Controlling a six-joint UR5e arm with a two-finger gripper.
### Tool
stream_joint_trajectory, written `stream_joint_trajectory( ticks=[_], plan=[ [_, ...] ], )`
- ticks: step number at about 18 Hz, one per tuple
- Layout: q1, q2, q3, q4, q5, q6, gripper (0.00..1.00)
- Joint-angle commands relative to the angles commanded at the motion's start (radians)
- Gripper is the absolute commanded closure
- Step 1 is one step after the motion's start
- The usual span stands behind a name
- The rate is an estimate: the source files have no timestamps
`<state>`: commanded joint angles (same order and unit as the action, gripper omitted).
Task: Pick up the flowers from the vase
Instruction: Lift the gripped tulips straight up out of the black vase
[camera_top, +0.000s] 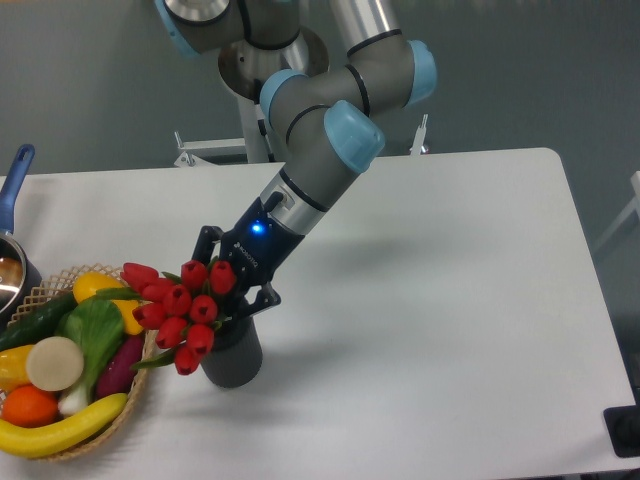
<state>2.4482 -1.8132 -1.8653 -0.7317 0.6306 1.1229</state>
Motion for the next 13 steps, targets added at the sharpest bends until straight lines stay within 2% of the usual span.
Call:
stream_joint_trajectory(
  ticks=[13],
  plan=[
    [0.021, 0.072, 0.035, 0.0, -0.047, -0.121, 0.55]
  ],
)
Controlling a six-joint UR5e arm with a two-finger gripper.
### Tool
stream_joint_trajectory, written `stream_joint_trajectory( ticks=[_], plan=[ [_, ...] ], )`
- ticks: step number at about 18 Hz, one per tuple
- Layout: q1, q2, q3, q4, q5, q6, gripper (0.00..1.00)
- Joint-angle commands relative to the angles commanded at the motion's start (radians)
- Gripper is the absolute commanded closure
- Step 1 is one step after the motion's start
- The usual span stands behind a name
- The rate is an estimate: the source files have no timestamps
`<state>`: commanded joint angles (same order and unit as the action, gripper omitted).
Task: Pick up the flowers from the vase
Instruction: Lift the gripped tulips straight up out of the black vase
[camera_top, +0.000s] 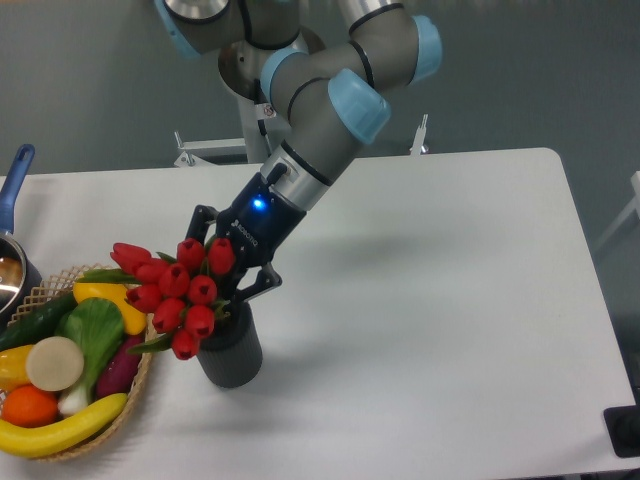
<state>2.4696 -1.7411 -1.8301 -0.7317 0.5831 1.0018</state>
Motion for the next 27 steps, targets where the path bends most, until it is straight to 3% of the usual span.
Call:
stream_joint_trajectory(
  ticks=[17, 27],
  plan=[
    [0.026, 0.074, 0.115, -0.002, -0.042, -0.195, 0.55],
    [0.061, 0.074, 0.21, -0.003, -0.042, -0.288, 0.55]
  ],
)
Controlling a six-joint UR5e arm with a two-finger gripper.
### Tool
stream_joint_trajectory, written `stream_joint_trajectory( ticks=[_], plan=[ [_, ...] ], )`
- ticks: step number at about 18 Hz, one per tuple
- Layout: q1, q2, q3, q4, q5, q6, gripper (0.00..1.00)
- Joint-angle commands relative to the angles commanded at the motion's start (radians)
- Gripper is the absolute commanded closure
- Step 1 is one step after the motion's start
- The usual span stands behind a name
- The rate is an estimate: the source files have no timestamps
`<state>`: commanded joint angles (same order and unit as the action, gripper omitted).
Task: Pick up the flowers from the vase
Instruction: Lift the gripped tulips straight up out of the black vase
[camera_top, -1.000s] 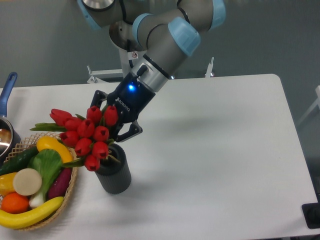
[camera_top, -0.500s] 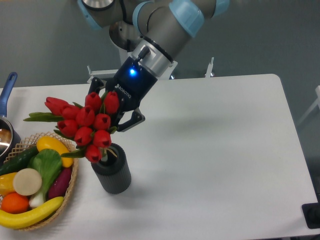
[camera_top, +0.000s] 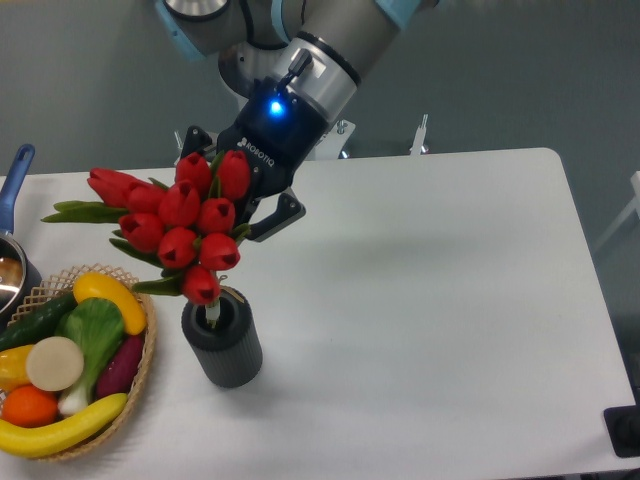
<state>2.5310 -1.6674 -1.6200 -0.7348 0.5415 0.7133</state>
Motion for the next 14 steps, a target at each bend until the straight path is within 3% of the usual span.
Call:
stream_joint_trajectory(
  ticks=[4, 9, 14],
  plan=[
    [0.044, -0.002, 0.0, -0.002, 0.002, 0.002, 0.55],
    [0.159, -0.006, -0.012, 0.0, 0.006, 0.031, 0.55],
    [0.224, -0.051, -0.003, 0.0, -0.008, 0.113, 0.55]
  ],
)
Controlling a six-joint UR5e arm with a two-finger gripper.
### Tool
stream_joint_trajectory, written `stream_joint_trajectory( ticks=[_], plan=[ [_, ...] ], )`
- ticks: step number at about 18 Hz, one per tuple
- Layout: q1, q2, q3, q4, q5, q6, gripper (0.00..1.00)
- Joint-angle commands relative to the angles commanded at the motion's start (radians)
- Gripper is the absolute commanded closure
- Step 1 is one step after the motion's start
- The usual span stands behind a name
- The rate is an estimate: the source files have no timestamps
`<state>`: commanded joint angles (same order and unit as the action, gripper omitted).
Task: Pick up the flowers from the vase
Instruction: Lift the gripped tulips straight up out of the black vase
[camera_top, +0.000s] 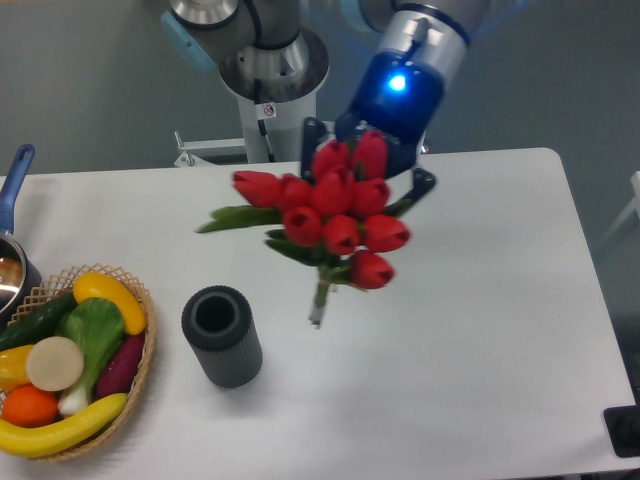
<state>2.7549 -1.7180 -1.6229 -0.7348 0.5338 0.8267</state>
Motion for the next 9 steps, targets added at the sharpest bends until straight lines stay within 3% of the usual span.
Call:
stream_joint_trajectory(
  ticks=[9],
  plan=[
    [0.005, -0.014, -0.041, 0.002, 0.0, 0.035, 0.55]
  ],
)
